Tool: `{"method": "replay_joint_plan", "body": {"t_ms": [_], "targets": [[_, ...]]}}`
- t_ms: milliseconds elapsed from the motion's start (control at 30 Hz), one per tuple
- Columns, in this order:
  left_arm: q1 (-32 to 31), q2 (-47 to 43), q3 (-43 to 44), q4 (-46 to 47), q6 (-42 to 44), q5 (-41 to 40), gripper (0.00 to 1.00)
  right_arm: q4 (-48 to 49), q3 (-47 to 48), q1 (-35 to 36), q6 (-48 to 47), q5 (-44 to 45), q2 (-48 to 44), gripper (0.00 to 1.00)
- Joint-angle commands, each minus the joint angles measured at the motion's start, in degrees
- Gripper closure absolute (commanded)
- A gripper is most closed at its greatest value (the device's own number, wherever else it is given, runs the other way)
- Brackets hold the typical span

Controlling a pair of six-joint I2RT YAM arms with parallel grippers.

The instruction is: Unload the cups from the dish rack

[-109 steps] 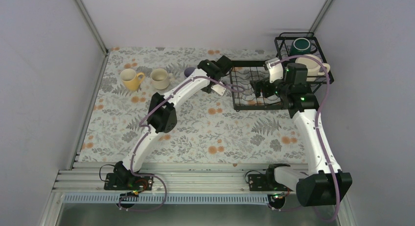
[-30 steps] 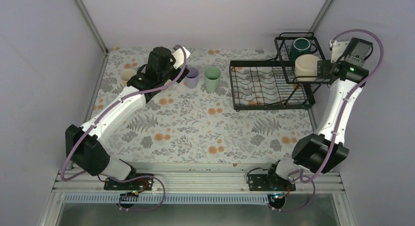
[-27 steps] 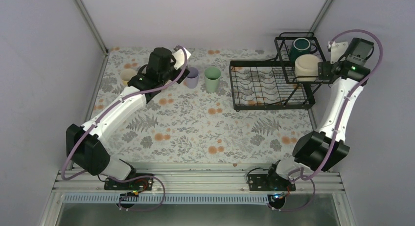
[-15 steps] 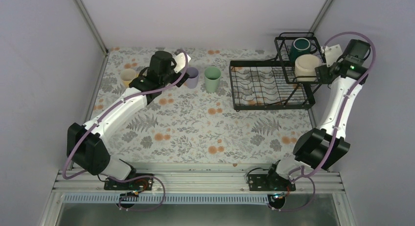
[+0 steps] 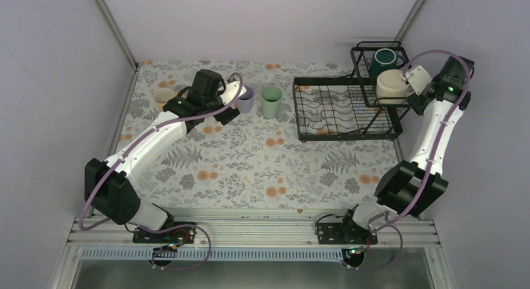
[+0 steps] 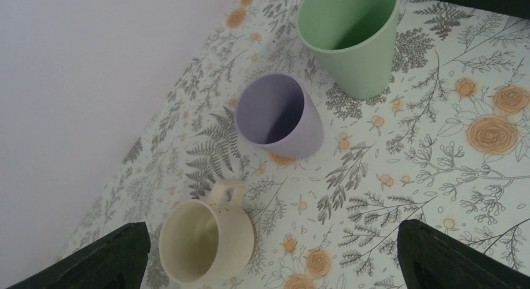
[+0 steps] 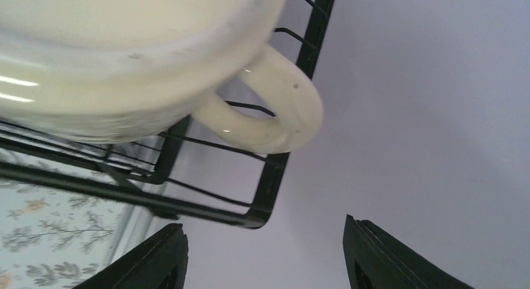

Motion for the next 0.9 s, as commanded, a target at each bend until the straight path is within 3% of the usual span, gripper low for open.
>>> {"method": "replay_joint_plan", "body": {"t_ms": [0,300,667,867], "targets": [[1.8,-1.6,1.4,-2.3,0.7,1.2,0.02,5.2,1.2,-1.9,-5.6,-0.6,2.8,0.36],[4.3,-1.1,-1.9,-0.7,1.1,5.2,0.02,2.2,7.8,-3.8,-4.1,-6.7,8.7,0.37],[4.3,-1.1,-0.3,-2.6,1.5,6.6,0.02,-6.1,16.3,-3.8,-2.9,-10.7,7.6,0.36],[4.3,-0.8,0.1,-2.9,1.4,6.7,0.01,-2.4,13.4,-3.6,-3.2,-11.1,4.6,0.35]]}}
